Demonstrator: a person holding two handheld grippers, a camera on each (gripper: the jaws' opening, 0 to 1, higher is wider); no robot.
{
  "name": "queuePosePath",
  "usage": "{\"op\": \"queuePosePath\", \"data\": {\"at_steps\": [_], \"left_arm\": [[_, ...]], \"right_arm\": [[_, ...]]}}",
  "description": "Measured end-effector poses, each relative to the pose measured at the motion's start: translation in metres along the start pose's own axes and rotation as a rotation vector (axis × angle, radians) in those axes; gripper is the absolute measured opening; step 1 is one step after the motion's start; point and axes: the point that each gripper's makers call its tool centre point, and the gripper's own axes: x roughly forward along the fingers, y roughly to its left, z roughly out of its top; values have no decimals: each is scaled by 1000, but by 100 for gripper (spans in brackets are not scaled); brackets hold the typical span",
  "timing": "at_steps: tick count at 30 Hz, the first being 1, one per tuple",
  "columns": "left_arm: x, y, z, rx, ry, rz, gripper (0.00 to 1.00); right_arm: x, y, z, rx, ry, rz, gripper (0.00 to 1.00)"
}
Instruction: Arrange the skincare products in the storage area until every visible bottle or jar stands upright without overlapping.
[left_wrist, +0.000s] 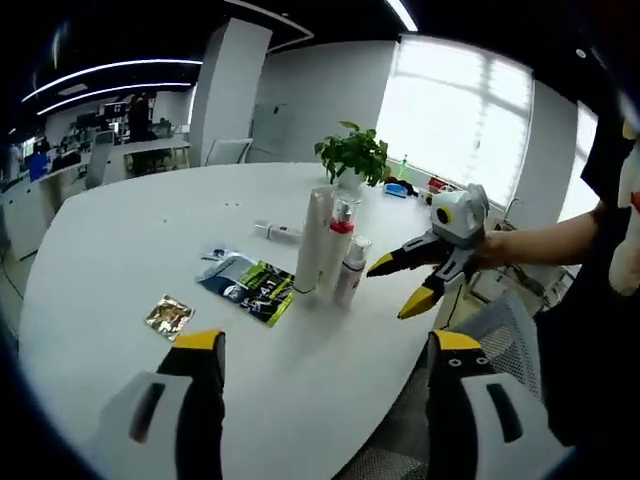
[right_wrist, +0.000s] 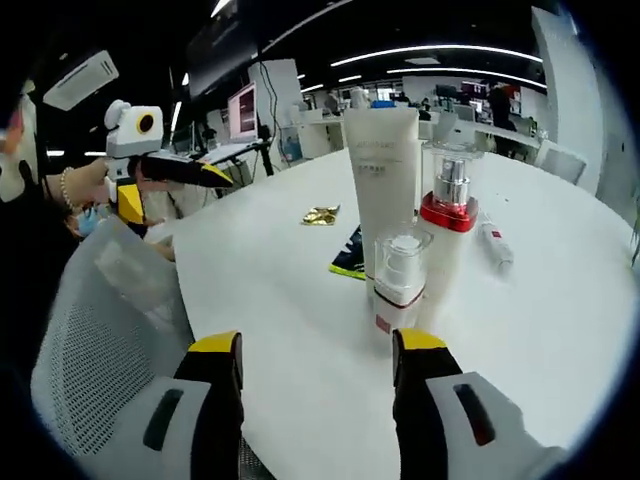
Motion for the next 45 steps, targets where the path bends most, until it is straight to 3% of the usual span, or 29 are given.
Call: {"op": "queuePosePath", "data": {"at_steps": [11, 19, 26, 31, 45], "left_arm": [[-23, 28, -22, -38, 6, 79, 79], [-51, 47, -38, -66, 7, 150, 79], [-75, 75, -55, -89, -4, 227, 80], [-75, 77, -46, -76, -60, 238, 83], [-70, 85, -58, -61, -31, 245, 85]], "right_arm": [[-6, -1, -5, 112, -39, -133, 81], [-15, -1, 11, 191, -118, -222, 89], [-21, -6, 11, 241, -149, -297, 93], [-24, -9, 13, 225, -147, -339, 96], [-24, -10, 11, 266, -144, -346, 100]]}}
